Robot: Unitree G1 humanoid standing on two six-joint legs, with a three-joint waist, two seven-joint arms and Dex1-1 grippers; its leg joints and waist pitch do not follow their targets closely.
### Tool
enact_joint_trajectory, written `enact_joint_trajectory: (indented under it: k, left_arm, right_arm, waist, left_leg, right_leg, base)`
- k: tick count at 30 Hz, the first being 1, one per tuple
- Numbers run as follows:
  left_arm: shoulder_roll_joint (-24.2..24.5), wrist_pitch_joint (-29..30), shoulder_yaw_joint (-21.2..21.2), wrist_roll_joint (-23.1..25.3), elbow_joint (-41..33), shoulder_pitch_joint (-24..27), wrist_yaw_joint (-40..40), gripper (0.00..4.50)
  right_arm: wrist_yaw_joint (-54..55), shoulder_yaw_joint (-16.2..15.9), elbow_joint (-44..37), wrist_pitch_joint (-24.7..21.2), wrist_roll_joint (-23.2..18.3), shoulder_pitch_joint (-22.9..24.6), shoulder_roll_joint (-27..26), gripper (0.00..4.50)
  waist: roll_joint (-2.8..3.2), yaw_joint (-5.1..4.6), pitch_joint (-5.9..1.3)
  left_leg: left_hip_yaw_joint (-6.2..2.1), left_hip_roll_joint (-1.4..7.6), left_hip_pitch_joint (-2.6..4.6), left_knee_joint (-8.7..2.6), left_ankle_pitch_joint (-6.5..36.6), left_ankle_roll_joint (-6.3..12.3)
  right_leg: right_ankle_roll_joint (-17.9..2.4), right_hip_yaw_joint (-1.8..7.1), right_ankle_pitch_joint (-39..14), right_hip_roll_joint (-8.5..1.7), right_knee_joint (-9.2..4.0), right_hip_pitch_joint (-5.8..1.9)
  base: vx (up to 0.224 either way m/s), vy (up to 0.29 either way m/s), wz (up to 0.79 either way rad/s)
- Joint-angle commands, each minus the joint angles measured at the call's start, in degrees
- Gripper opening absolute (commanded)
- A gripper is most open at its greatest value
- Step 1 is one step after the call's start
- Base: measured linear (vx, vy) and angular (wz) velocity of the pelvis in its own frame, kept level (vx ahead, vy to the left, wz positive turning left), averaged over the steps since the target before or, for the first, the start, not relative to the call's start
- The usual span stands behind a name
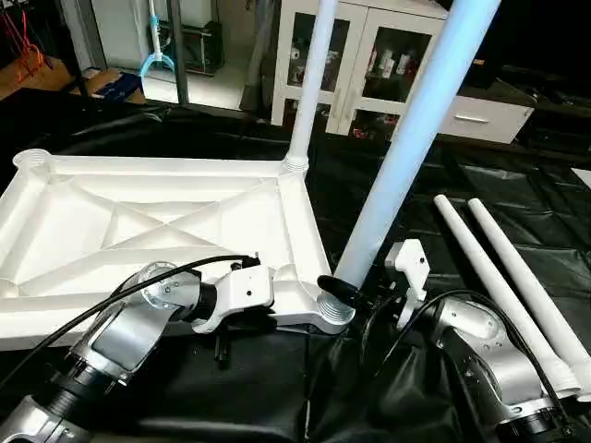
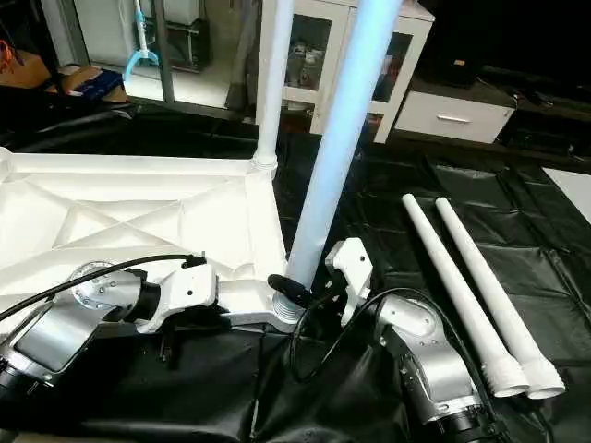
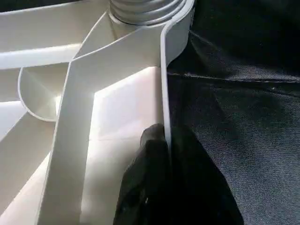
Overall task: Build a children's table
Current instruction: Insert table leg to table base
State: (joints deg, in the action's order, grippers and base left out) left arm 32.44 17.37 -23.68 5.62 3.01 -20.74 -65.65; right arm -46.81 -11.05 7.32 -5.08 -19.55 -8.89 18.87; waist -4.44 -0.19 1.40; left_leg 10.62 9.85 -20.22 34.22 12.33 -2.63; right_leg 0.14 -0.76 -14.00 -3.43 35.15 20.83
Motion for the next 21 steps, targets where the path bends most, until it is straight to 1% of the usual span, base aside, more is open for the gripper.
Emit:
enact_joint_trajectory:
  k: [1, 6, 10, 15, 19, 20, 21]
  left_arm:
    - [-0.57, -1.52, -1.43, -0.56, -0.86, 0.19, -0.47, 0.0]
    - [-0.64, -1.51, -1.48, -0.5, -0.84, 0.1, -0.43, 0.0]
    - [-0.58, -1.49, -1.45, -0.41, -0.83, 0.1, -0.31, 0.0]
    - [-0.55, -1.08, -1.15, -0.3, -0.94, 0.27, 0.27, 0.0]
    - [-1.38, 0.92, -0.36, -0.39, -1.09, 0.38, 1.77, 0.0]
    - [-2.13, 1.7, 0.1, -0.3, -0.99, 0.2, 2.93, 0.0]
    - [-3.1, 2.89, 0.63, -0.46, -0.91, -0.09, 4.05, 0.0]
  right_arm:
    - [2.27, 0.13, 6.91, -5.49, 4.02, 3.44, 2.29, 1.86]
    - [2.63, 0.54, 7.02, -5.27, 3.84, 3.4, 2.04, 1.86]
    - [2.94, 0.88, 7.05, -4.79, 3.73, 3.44, 1.82, 1.86]
    - [4.92, 2.14, 7.4, -3.4, 3.36, 3.24, 0.82, 1.86]
    - [10.0, 4.07, 8.67, -2.47, 4.08, 2.34, -1.03, 1.86]
    - [12.3, 4.85, 9.4, -2.18, 4.58, 1.97, -1.67, 1.86]
    - [15.01, 5.81, 10.32, -2.12, 5.06, 1.5, -2.31, 1.86]
  waist:
    - [1.19, -0.3, -0.86]
    - [1.21, -0.26, -0.8]
    - [1.19, -0.24, -0.77]
    - [1.2, -0.21, -0.7]
    - [1.22, -0.44, -0.7]
    - [1.22, -0.56, -0.73]
    - [1.1, -0.65, -0.71]
  left_leg:
    - [-2.08, 3.96, 0.66, -5.94, 22.15, -2.68]
    - [-2.16, 4.0, 0.67, -6.0, 22.91, -2.9]
    - [-2.17, 4.02, 0.7, -6.09, 23.27, -3.03]
    - [-2.23, 4.03, 0.69, -6.09, 24.05, -3.19]
    - [-2.38, 3.99, 0.6, -6.24, 24.52, -3.76]
    - [-2.37, 4.03, 0.58, -6.27, 24.4, -3.96]
    - [-2.37, 3.99, 0.57, -6.25, 24.45, -4.08]
  right_leg:
    - [-8.85, 2.52, -16.68, -4.24, -5.36, 0.74]
    - [-8.62, 2.53, -17.79, -4.3, -5.47, 0.81]
    - [-8.82, 2.51, -17.14, -4.24, -5.39, 0.85]
    - [-8.42, 2.6, -18.92, -4.39, -5.62, 0.97]
    - [-8.17, 2.55, -19.43, -4.37, -5.58, 1.04]
    - [-8.19, 2.53, -19.27, -4.37, -5.54, 1.03]
    - [-8.21, 2.49, -19.35, -4.34, -5.56, 1.1]
  base:
    - [0.0, 0.0, 0.0]
    - [0.0, 0.0, 0.0]
    - [0.0, 0.0, 0.0]
    - [0.0, 0.0, 0.0]
    - [0.0, 0.0, 0.0]
    - [0.0, 0.0, 0.0]
    - [0.0, 0.0, 0.0]
